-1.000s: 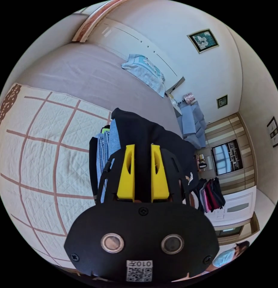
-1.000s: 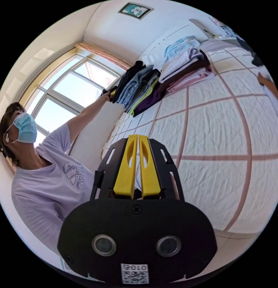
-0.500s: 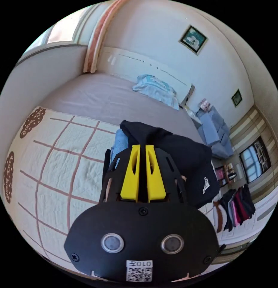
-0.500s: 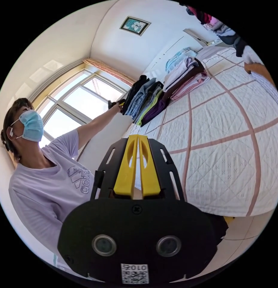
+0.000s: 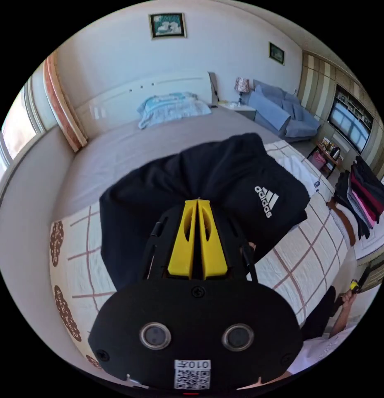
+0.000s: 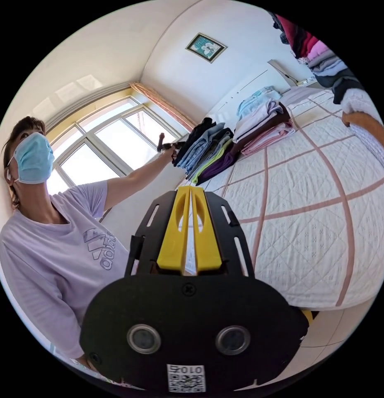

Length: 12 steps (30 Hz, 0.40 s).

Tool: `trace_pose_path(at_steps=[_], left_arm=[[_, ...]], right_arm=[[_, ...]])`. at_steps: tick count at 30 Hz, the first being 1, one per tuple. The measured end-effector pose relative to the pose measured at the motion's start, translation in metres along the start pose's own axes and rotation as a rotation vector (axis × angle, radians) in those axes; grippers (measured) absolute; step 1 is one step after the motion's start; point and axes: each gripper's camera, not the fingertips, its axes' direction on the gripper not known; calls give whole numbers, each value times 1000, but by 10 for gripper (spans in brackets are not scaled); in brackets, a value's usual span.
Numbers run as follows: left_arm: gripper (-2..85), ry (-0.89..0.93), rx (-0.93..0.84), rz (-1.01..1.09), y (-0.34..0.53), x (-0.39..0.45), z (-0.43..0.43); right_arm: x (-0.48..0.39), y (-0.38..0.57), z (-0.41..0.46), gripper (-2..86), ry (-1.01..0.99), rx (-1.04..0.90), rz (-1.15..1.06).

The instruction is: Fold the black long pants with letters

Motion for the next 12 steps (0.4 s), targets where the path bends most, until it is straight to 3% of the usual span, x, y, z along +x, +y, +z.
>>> trace_pose_path(at_steps=[4, 6, 9, 12], left_arm=[[-2, 205, 103, -180, 21, -27, -10], [-2, 134, 225, -165, 35, -17, -44], [-2, 32, 540, -87, 82, 26, -118], [-2, 201, 600, 164, 141, 73, -160]], right_arm=[[-17, 33, 22, 30, 28, -15, 4], [-27, 49, 24, 31, 119, -13, -3], [-50, 77, 21, 36, 319, 29, -50], [-73, 104, 18, 53, 475, 147, -113]])
